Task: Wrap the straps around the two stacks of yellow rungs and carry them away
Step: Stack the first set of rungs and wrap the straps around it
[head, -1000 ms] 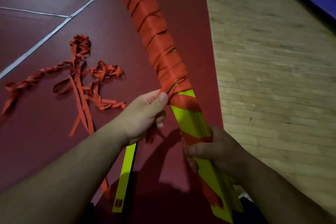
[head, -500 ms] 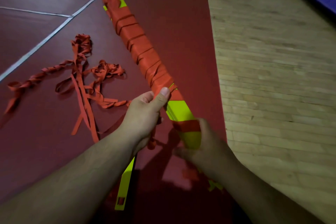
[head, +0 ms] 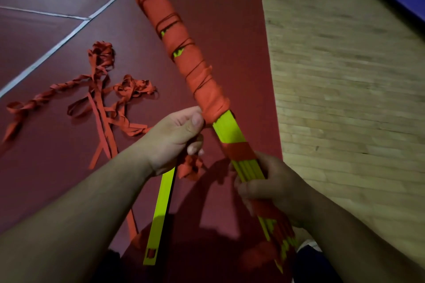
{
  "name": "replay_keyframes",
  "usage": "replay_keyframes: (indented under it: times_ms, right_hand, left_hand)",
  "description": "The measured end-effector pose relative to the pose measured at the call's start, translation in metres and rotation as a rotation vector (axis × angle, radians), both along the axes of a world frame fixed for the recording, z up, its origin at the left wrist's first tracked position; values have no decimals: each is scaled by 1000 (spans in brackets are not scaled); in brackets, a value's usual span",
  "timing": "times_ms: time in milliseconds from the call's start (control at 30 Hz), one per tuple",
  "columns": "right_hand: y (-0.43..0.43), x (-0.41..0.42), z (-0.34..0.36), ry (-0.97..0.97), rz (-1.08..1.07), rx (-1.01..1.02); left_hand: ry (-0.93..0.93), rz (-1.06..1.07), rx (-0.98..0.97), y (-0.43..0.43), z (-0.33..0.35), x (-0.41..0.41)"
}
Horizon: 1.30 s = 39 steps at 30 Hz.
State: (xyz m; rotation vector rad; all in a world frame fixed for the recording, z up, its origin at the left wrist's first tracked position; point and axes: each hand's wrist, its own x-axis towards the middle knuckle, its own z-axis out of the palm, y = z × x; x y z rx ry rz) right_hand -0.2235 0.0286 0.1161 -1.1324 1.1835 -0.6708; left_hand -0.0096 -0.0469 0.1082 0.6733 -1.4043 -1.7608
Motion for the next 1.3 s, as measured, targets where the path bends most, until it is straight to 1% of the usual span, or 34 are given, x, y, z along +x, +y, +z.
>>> replay_keyframes:
  times_ms: [67,167,233,300,367,400,467,500,533,600,633,667,700,767,833,933,1000,1033,1133,1200,1267,1300]
  right_hand:
    - [0,-3,2,-121,56,52]
    - [-2,-8,3,-195,139,107]
    - [-3,-12,4,-226,205,148]
    - [-2,-16,5,-269,248,210]
    - [-2,-19,6,-270,248,250]
    - [-2,-19,8,-236,233,256]
    - [-4,-19,11,-106,175,236]
    - [-4,-18,10,0,137,189]
    - [-5,-15,9,148,114,118]
    - [-3,-6,4,481,105,-28]
    - [-1,-1,0,609,72,-95]
    - [-1,3,-3,680,20,-148]
    - [-2,4,-5,691,-35,-181]
    - [-3,4,-3,609,-111,-194]
    - [-5,2,-1,541,-143,-198]
    - [-5,3,0,566,-193,-231]
    - [-7,1,1,579,-227,-242]
    - [-8,-1,2,579,-238,-249]
    - [-10,-4,4,581,-260,-268]
    - [-9,-4,2,591,-257,-282]
    - [-8,-4,0,608,-246,-283]
    - [-8,-4,-1,618,-245,-280]
  left_hand:
    - [11,45,41,-4,1,0]
    - [-25,129,50,-2,0,-3]
    - [3,105,105,0,-2,-4]
    - [6,27,207,2,-3,-4]
    - [-16,14,216,4,-6,-5]
    - [-30,50,192,5,-7,-7]
    - [-65,197,169,4,-6,-12]
    - [-86,281,179,3,-5,-14]
    - [-107,345,197,2,-4,-16]
    - [-138,403,212,3,-1,-20]
    - [-147,422,201,4,0,-22]
    - [-151,433,187,5,3,-23]
    - [-155,434,166,6,7,-22]
    - [-164,394,102,6,15,-16]
    - [-258,338,-6,2,20,-9]
    - [-366,365,-157,-3,18,-4]
    - [-470,379,-243,-6,11,-2]
    - [-515,370,-267,-7,8,0]
    - [-566,326,-312,-8,10,4]
    - [-645,289,-354,-7,14,3]
    - [-758,307,-371,-9,12,2]
    - [-843,354,-415,-10,10,2]
